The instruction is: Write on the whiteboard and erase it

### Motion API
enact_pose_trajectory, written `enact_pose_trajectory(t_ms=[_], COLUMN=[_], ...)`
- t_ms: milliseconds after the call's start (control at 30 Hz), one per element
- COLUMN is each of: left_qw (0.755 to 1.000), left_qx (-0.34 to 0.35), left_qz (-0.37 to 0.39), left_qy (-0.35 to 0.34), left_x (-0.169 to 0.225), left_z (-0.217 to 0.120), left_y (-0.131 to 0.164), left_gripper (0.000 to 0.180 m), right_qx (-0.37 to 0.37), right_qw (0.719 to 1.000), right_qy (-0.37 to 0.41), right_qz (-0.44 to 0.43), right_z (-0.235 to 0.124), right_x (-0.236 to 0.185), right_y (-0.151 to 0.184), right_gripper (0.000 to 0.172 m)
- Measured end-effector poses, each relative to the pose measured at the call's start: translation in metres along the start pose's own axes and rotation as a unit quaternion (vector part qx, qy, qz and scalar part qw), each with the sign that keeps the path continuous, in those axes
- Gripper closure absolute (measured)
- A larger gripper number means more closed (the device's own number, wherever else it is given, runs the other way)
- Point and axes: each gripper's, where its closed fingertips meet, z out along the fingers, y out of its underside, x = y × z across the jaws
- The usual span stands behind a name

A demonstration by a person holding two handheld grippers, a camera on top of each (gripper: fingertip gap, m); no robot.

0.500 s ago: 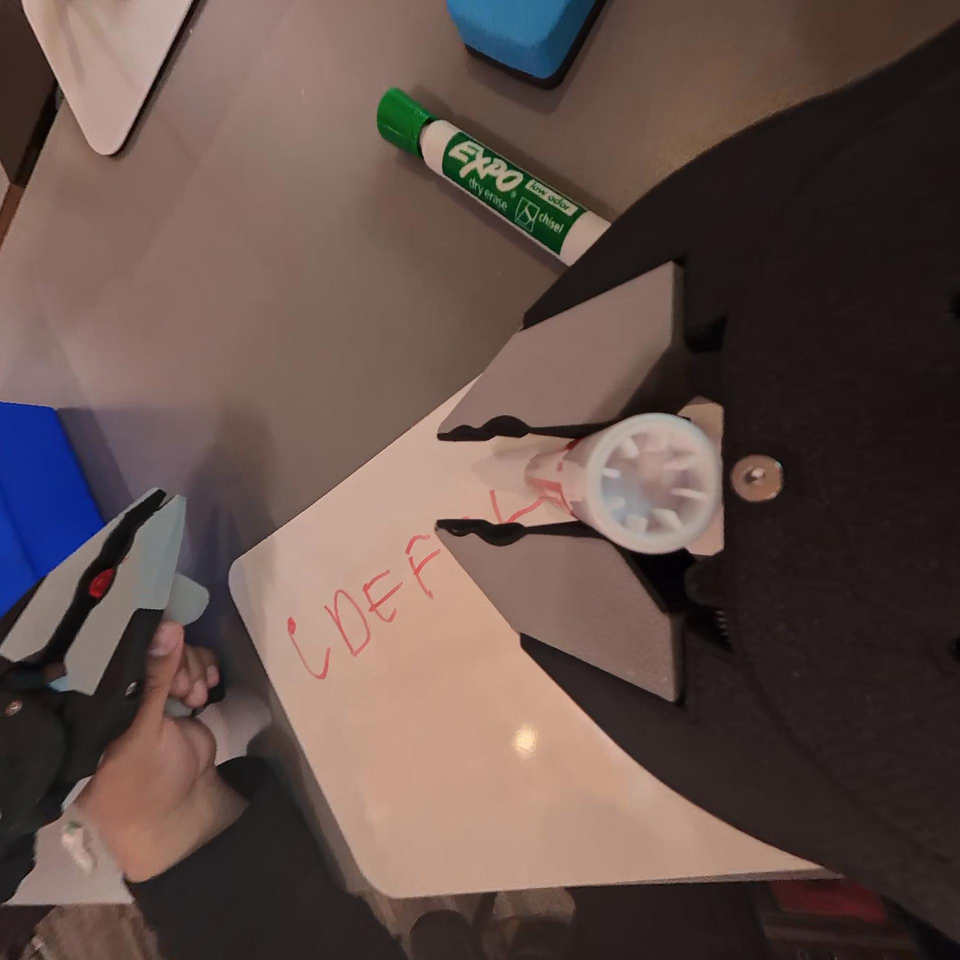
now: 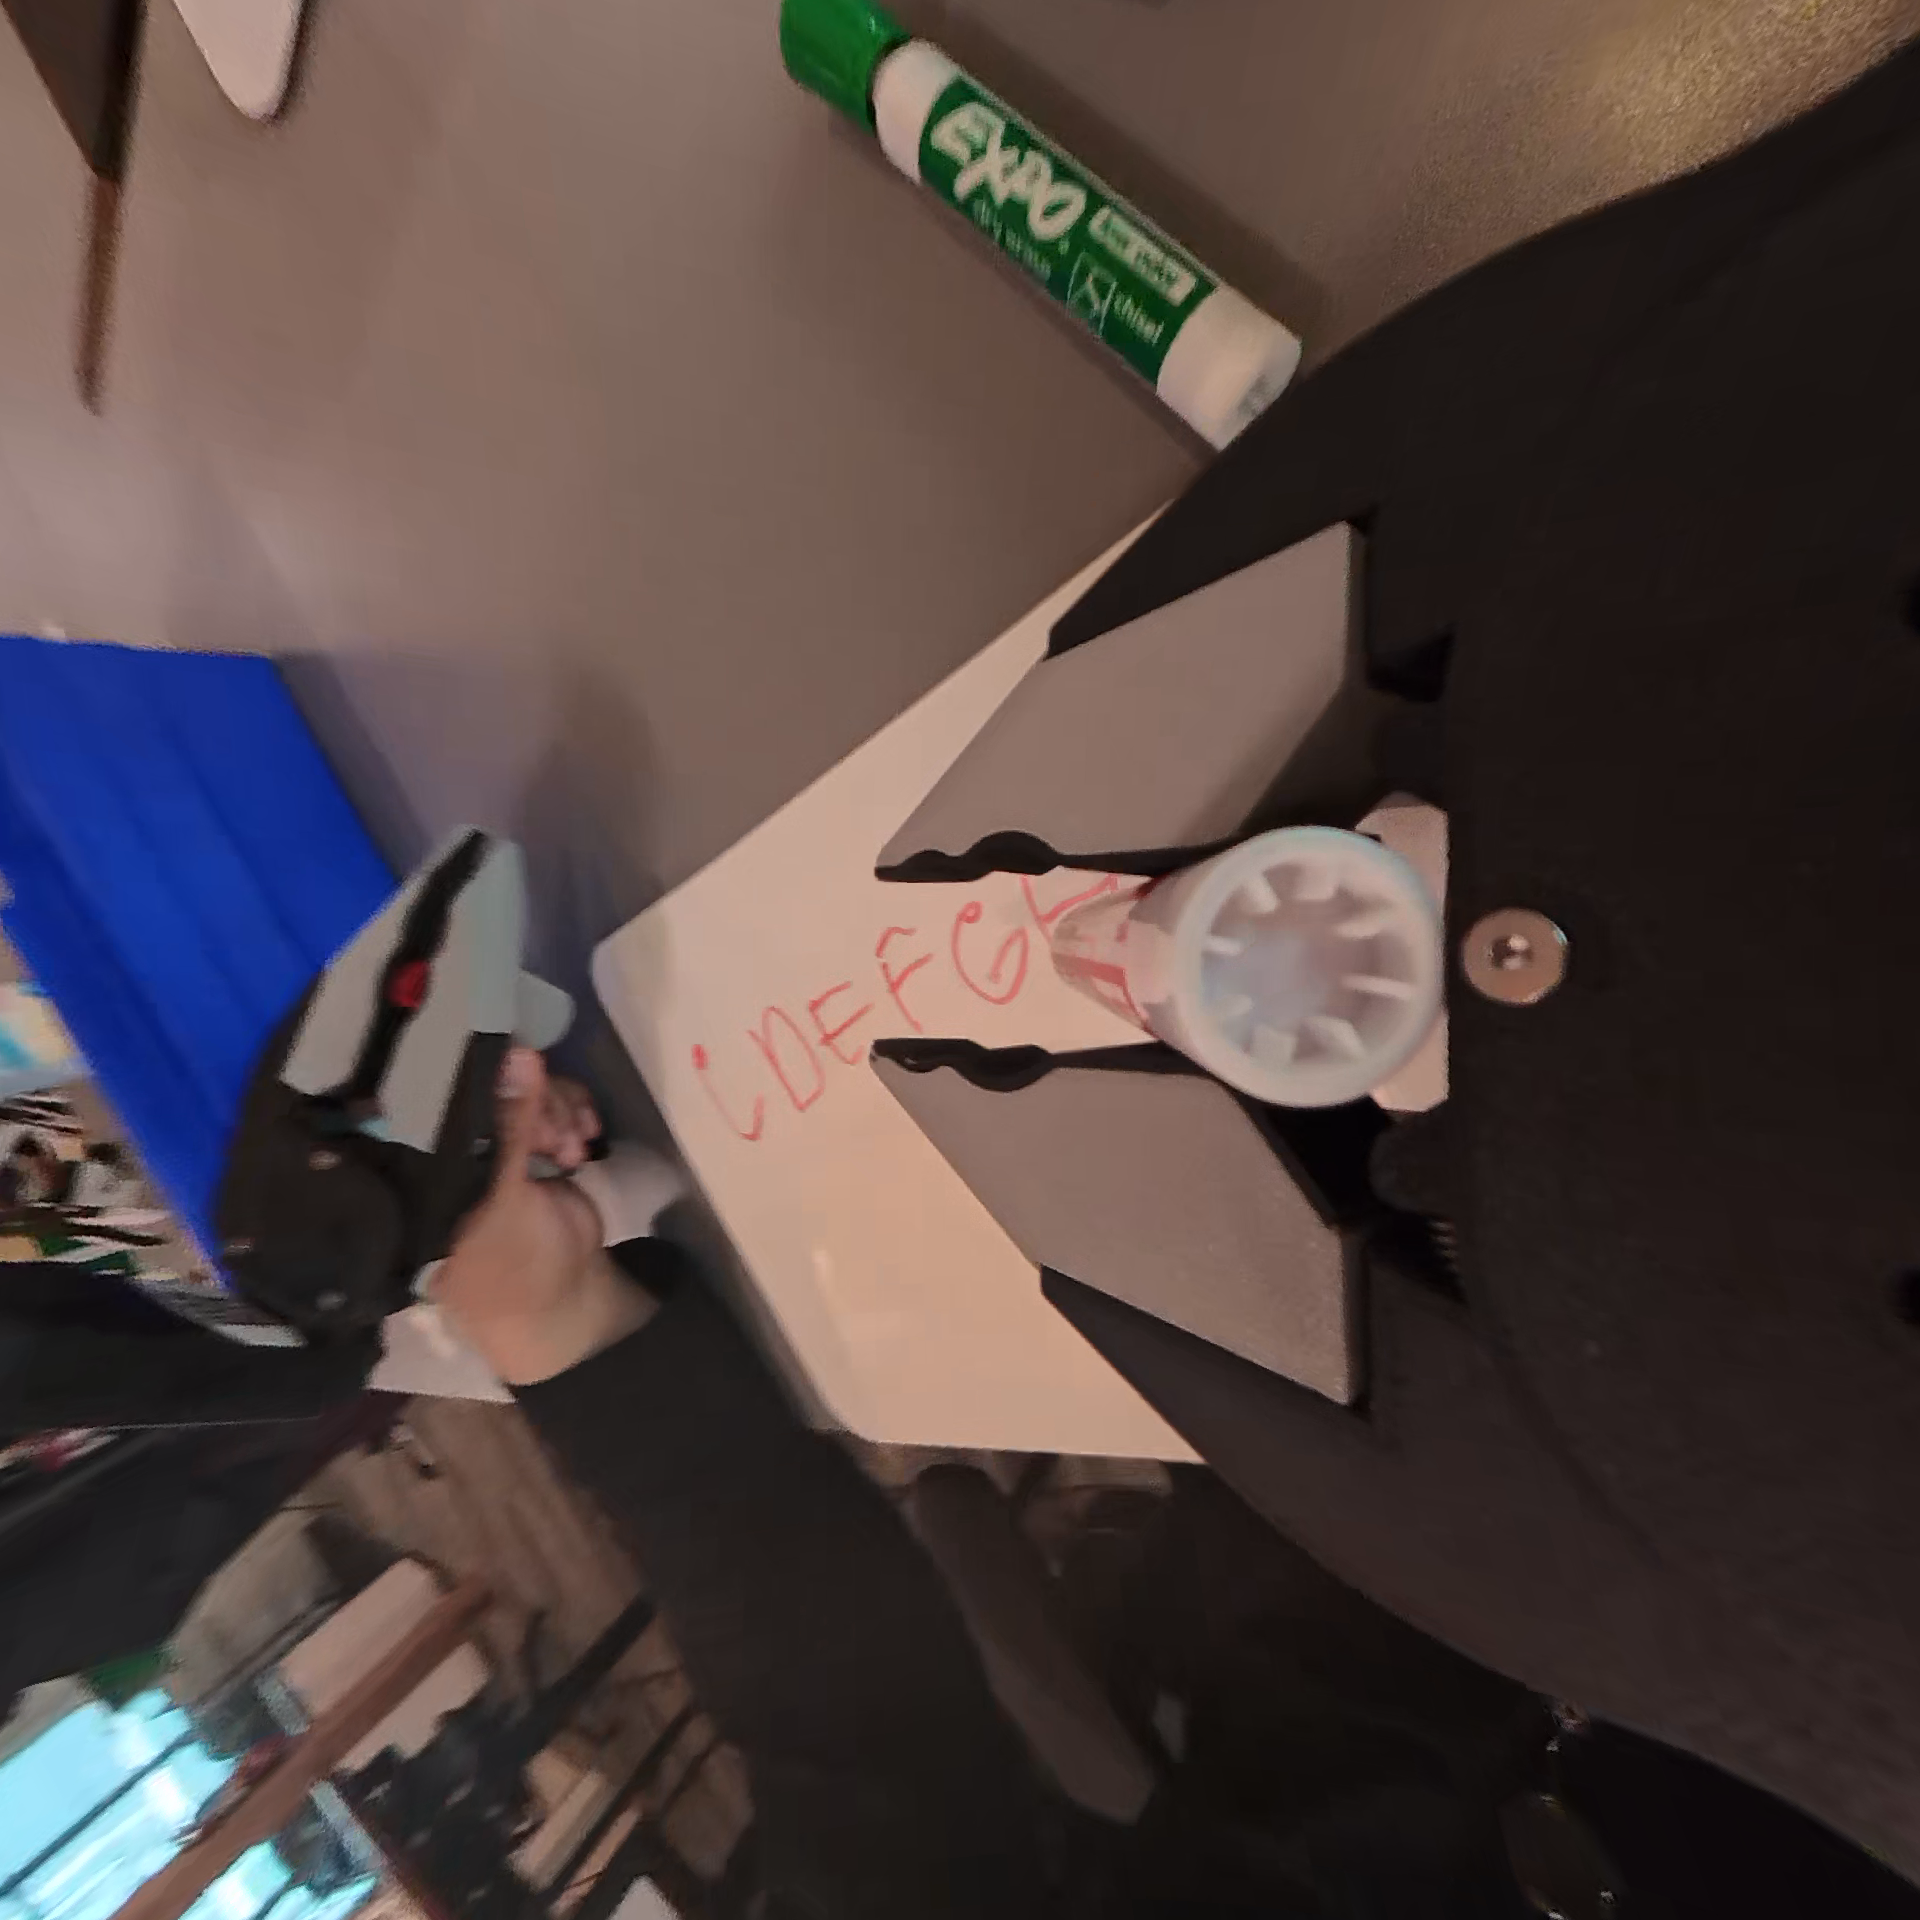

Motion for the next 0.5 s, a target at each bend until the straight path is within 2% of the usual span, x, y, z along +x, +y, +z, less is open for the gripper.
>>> enact_pose_trajectory(t_ms=[100,200,333,500], left_qw=[1.0,0.995,0.961,0.944], left_qx=[0.005,0.064,0.154,0.171], left_qz=[0.012,0.064,0.194,0.239], left_qy=[0.007,0.052,0.12,0.149], left_x=[0.004,0.03,0.093,0.132], left_z=[-0.001,-0.007,-0.024,-0.025], left_y=[-0.002,-0.02,-0.045,-0.053], left_gripper=[0.172,0.172,0.172,0.172], right_qx=[0.037,0.078,0.127,0.179], right_qw=[0.999,0.997,0.988,0.978], right_qy=[0.006,-0.02,-0.053,-0.062], right_qz=[0.003,-0.022,-0.068,-0.092], right_z=[-0.008,-0.01,-0.006,0.013], right_x=[0.002,-0.014,-0.046,-0.078], right_y=[-0.012,-0.027,-0.046,-0.062], right_gripper=[0.143,0.142,0.143,0.143])
